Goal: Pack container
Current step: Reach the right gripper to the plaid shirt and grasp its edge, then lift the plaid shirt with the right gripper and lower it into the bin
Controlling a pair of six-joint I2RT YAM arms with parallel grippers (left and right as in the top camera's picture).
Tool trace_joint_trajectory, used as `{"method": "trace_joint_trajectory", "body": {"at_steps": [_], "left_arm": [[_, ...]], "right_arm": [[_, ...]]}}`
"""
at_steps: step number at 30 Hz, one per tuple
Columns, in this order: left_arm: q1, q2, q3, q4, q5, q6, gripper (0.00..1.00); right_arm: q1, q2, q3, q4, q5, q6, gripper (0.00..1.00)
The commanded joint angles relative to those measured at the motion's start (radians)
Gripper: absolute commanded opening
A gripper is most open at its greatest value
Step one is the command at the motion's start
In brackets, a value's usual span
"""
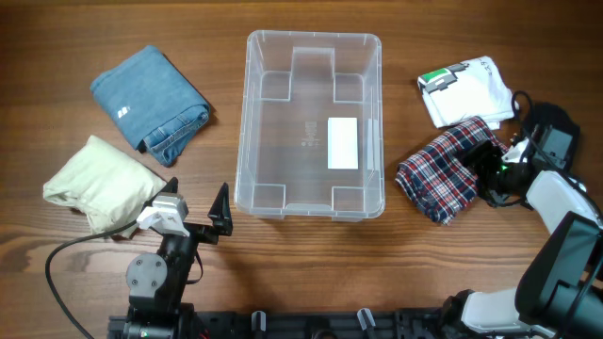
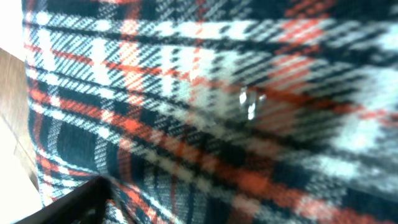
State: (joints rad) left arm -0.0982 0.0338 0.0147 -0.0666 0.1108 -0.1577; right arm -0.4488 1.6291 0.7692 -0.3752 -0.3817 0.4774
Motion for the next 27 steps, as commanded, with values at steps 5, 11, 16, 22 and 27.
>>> {"method": "trace_joint_trajectory", "body": {"at_steps": [5,11,16,22,27], "left_arm": [[-0.005,-0.001,-0.008,0.003,0.008,0.016,1.00],[-0.005,-0.001,-0.008,0.003,0.008,0.016,1.00],[-0.005,-0.001,-0.008,0.003,0.008,0.016,1.00],[-0.005,-0.001,-0.008,0.003,0.008,0.016,1.00],[-0.005,-0.001,-0.008,0.003,0.008,0.016,1.00]], "right_arm": [[0.007,0.073,-0.051,-0.021,-0.014,0.031,0.35],[0.007,0.072,-0.049,0.005,-0.210,0.030,0.06],[0.007,0.027,-0.048,0.064,-0.431,0.069,0.04],[0.008,-0.159,-0.027,0.073,-0.506,0.108,0.04],[0.019,-0.363,0.030,0.067,-0.506,0.182,0.04]]}}
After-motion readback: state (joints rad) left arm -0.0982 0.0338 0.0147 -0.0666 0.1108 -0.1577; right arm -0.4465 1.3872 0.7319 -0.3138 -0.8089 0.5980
